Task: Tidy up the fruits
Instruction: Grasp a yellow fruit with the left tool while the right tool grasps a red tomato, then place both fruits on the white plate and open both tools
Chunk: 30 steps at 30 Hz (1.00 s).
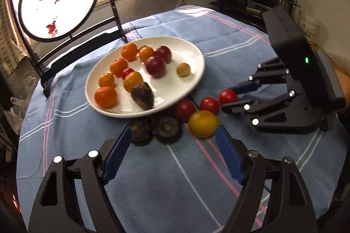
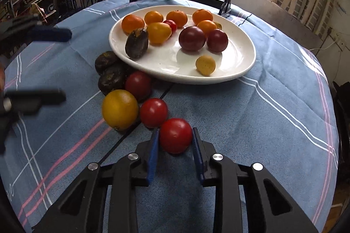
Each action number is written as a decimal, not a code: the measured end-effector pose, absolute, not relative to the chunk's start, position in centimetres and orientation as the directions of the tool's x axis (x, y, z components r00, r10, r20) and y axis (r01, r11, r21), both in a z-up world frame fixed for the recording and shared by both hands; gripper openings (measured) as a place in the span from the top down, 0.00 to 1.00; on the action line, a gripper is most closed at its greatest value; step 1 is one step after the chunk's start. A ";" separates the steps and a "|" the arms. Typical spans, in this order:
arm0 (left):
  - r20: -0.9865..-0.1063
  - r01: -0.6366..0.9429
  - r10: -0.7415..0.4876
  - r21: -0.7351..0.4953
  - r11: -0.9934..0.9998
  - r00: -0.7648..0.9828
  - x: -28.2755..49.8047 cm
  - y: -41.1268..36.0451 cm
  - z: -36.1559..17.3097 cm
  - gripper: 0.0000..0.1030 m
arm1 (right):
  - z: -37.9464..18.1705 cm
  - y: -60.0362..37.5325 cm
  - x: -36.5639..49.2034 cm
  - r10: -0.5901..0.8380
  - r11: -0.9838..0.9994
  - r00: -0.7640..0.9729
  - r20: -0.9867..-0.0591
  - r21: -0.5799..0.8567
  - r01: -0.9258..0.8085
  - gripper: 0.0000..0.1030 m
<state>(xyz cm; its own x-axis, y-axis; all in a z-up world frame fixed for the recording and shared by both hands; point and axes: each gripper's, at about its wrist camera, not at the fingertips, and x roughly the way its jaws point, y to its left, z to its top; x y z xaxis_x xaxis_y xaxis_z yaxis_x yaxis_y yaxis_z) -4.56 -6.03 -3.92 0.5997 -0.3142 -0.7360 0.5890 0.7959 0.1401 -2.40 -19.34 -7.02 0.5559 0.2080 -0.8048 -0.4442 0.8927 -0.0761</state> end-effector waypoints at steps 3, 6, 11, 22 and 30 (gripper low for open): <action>-0.762 0.605 -0.296 0.153 0.782 0.576 -4.6 -8.1 -5.4 0.40 | -6.4 -20.1 -3.1 0.220 0.901 0.565 -0.795 -0.056 -0.430 0.72; -0.776 0.586 -0.254 0.177 0.790 0.577 -3.8 -9.3 -6.6 0.40 | -6.0 -20.9 -3.5 0.229 0.906 0.570 -0.789 -0.041 -0.422 0.72; -0.801 0.577 -0.223 0.179 0.797 0.556 -2.4 -10.6 -8.2 0.41 | -5.9 -21.3 -3.6 0.243 0.908 0.573 -0.783 -0.024 -0.417 0.72; -0.766 0.576 -0.254 0.179 0.798 0.590 -3.6 -9.5 -6.0 0.60 | -5.5 -20.7 -4.0 0.269 0.899 0.570 -0.777 -0.010 -0.439 0.72; -0.744 0.553 -0.266 0.163 0.817 0.612 -3.7 -8.0 -4.4 0.60 | -5.5 -19.3 -4.4 0.287 0.887 0.553 -0.782 -0.001 -0.462 0.72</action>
<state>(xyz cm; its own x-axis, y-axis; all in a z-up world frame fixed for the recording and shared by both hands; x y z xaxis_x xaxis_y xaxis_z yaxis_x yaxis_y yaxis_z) -3.74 -8.01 -4.40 0.6125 -0.2664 -0.7443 0.5533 0.8169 0.1630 -4.42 -19.29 -5.48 0.5526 0.2871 -0.7824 -0.4618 0.8870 -0.0007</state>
